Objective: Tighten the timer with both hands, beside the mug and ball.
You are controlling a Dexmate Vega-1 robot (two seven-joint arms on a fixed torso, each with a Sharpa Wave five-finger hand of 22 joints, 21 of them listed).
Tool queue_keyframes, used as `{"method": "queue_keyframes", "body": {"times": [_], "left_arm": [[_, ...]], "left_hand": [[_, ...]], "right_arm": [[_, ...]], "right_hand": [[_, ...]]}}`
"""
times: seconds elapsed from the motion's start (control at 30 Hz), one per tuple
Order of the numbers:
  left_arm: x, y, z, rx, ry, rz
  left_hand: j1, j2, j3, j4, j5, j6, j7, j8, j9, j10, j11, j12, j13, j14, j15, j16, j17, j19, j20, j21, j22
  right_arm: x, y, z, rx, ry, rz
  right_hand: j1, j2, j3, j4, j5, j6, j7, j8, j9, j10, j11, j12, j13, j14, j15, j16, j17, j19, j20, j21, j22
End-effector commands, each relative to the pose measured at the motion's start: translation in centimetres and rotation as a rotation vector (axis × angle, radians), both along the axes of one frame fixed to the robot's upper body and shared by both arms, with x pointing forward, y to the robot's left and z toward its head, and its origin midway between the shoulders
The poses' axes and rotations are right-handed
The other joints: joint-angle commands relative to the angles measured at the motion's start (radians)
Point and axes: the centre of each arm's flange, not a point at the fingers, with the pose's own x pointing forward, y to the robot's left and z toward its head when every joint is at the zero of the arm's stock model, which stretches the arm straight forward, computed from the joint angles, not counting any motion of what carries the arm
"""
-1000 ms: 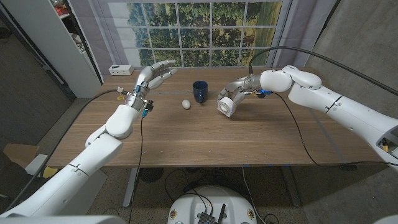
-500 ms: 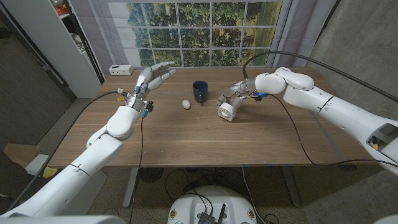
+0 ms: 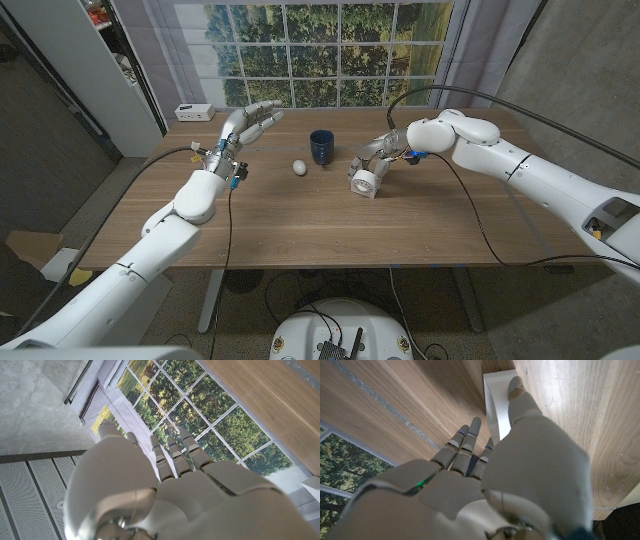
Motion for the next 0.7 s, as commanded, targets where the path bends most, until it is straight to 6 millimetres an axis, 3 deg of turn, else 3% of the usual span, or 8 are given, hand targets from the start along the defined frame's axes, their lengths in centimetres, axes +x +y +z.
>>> {"method": "queue_keyframes", "body": {"times": [0.03,0.27,0.4,0.7], "left_arm": [[0.15,-0.03,-0.22,-0.004,0.004,0.004],[0.43,0.00,-0.25,-0.002,0.004,0.001],[0.62,0.03,-0.23,0.001,0.004,-0.001],[1.07,0.14,-0.18,0.004,0.004,-0.005]], "left_hand": [[-0.004,0.003,-0.007,0.000,-0.001,0.012,0.001,0.006,-0.001,0.011,-0.001,0.008,0.001,-0.002,-0.078,-0.004,0.000,-0.001,0.005,0.004,0.003],[-0.003,0.005,-0.008,0.001,-0.002,0.017,0.001,0.007,-0.003,0.011,-0.001,0.007,0.001,-0.003,-0.079,-0.005,0.000,-0.001,0.006,0.004,0.003],[-0.002,0.005,-0.008,0.001,-0.002,0.018,0.002,0.007,-0.003,0.011,-0.003,0.007,0.001,-0.002,-0.078,-0.005,0.000,-0.001,0.005,0.004,0.003],[0.000,0.007,-0.010,0.002,-0.002,0.025,0.000,0.008,-0.006,0.013,0.002,0.007,0.001,-0.002,-0.078,-0.005,0.000,-0.001,0.006,0.004,0.003]], "right_arm": [[0.12,0.07,-0.07,-0.021,0.023,-0.018],[0.31,-0.02,0.12,-0.037,0.035,-0.054],[0.42,-0.10,0.18,-0.044,0.041,-0.074],[0.71,-0.13,0.52,-0.073,0.060,-0.119]], "right_hand": [[0.091,0.098,0.035,0.050,0.006,-0.025,-0.001,-0.014,-0.004,-0.008,-0.018,-0.026,0.206,-0.030,-0.188,-0.016,0.000,-0.012,-0.044,0.006,0.005],[0.087,0.098,0.017,0.058,0.008,-0.096,-0.002,-0.040,-0.014,-0.095,-0.018,-0.094,0.183,-0.122,-0.184,-0.064,-0.011,-0.042,-0.028,0.004,0.005],[0.081,0.099,0.010,0.062,0.009,-0.124,-0.002,-0.044,-0.017,-0.123,-0.018,-0.110,0.182,-0.150,-0.182,-0.077,-0.013,-0.054,-0.019,0.002,0.005],[0.060,0.101,-0.006,0.071,0.010,-0.226,-0.003,-0.052,-0.026,-0.264,-0.019,-0.167,0.164,-0.252,-0.177,-0.132,-0.028,-0.086,-0.003,0.001,0.006]]}}
